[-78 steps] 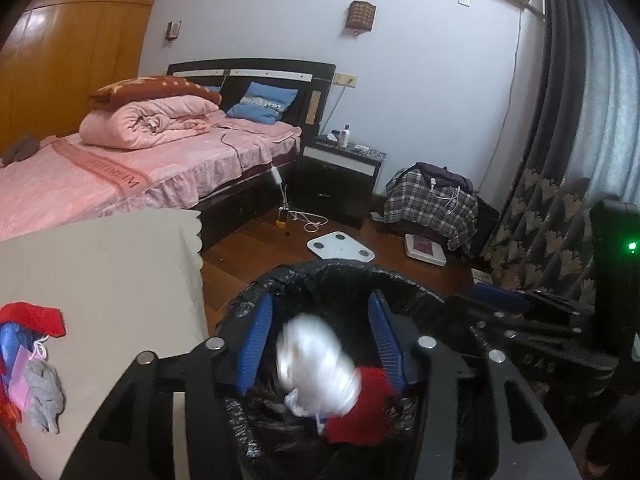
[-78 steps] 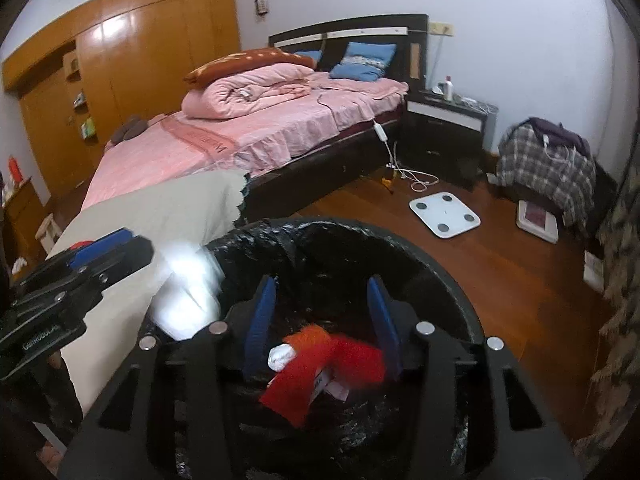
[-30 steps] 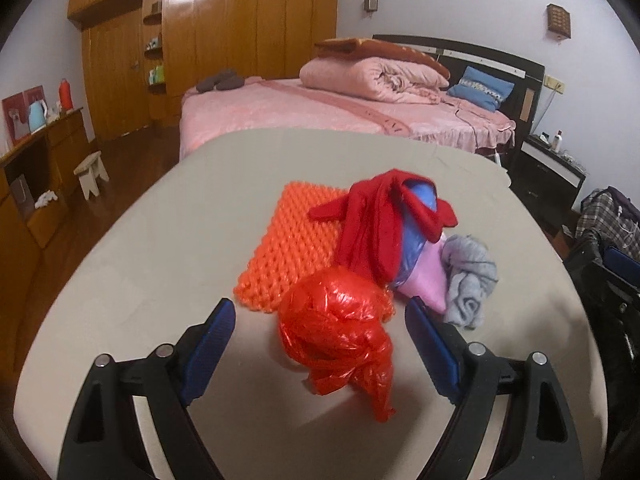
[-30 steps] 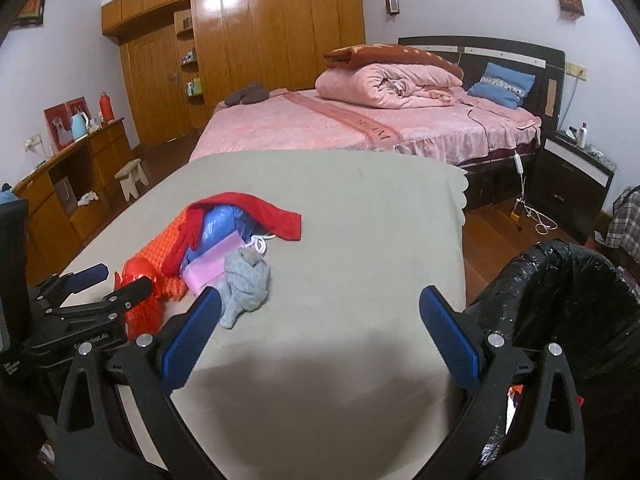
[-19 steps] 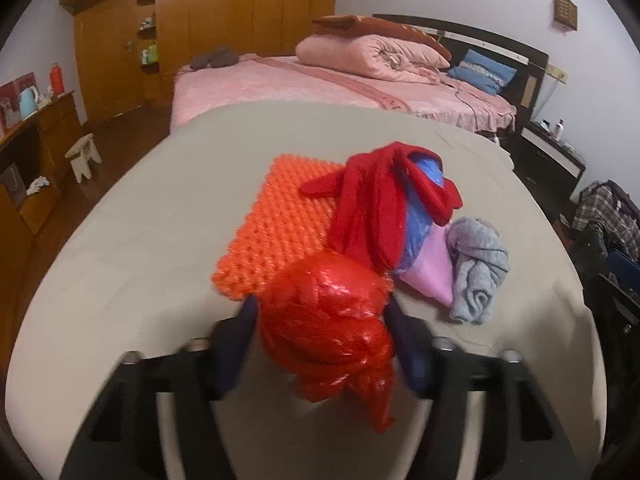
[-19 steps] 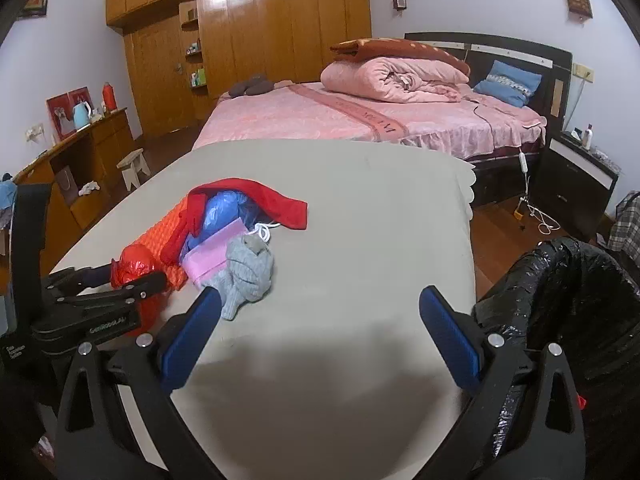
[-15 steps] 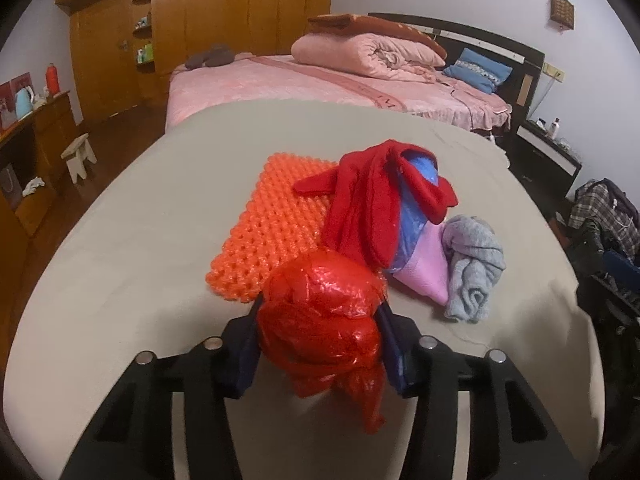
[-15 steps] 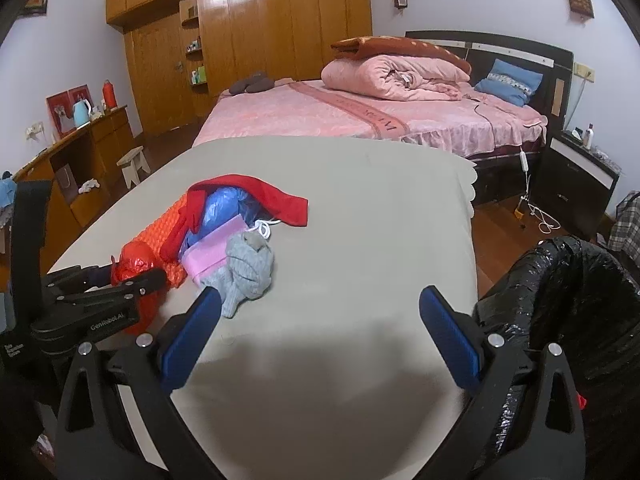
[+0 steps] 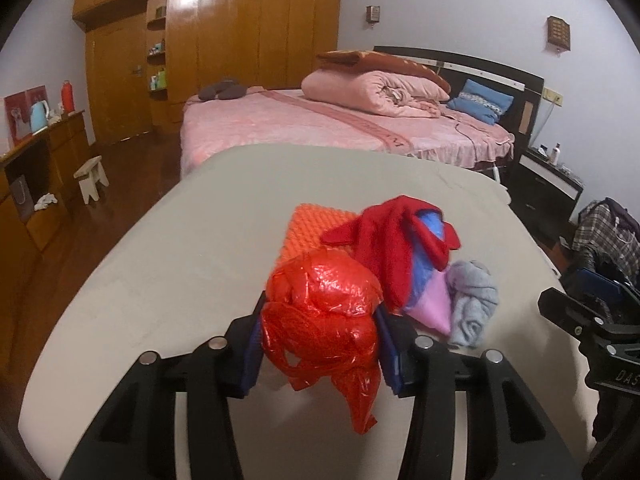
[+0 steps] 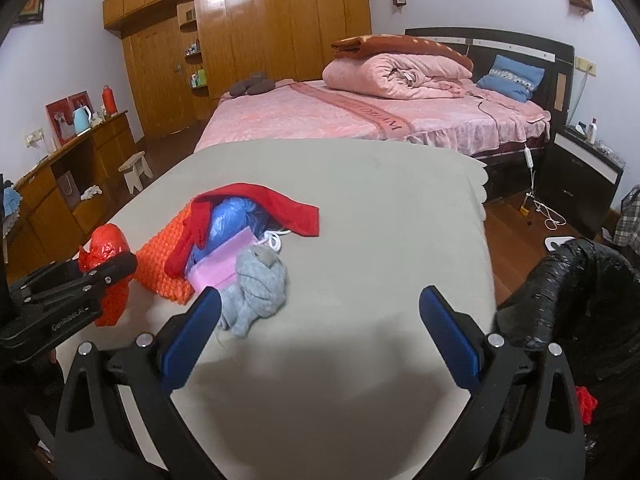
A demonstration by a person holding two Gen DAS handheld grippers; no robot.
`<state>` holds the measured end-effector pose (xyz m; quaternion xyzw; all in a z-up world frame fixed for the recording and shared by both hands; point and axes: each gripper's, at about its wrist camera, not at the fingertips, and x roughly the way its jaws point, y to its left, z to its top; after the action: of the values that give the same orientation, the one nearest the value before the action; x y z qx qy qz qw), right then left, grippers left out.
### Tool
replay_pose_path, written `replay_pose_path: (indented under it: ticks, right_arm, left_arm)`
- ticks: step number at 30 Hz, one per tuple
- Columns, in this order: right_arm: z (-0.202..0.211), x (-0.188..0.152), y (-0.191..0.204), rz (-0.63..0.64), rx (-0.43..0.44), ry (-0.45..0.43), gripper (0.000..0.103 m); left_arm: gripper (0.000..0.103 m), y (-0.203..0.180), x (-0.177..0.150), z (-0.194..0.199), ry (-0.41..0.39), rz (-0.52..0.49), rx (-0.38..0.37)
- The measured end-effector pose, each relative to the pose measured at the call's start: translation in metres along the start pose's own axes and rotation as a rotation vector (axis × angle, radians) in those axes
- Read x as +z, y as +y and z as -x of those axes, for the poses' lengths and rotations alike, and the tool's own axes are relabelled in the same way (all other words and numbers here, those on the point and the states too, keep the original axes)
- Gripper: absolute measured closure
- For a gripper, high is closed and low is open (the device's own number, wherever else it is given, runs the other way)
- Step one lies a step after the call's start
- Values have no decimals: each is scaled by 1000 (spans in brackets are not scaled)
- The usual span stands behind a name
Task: Collect trash
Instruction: 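Grasp the grey sock with the right tool while the left tool holds the red bag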
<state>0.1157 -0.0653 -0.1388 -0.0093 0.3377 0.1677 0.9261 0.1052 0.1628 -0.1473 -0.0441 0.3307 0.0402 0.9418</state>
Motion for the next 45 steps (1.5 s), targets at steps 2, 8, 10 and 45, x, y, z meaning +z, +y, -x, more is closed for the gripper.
replay_pose_path:
  ticks: [2, 8, 10, 45]
  right_arm:
    - [-7, 2, 4, -6, 2, 5, 7]
    - [-25, 6, 18, 3, 1, 21, 7]
    - [-32, 7, 20, 0, 2, 37, 7]
    - [-30, 6, 21, -36, 75, 101, 69]
  left_arm:
    - [55, 3, 1, -3, 1, 2, 10]
    - [55, 11, -2, -8, 4, 4, 33]
    - [55, 13, -2, -10, 6, 6, 37]
    - [56, 11, -8, -6, -15, 6, 56]
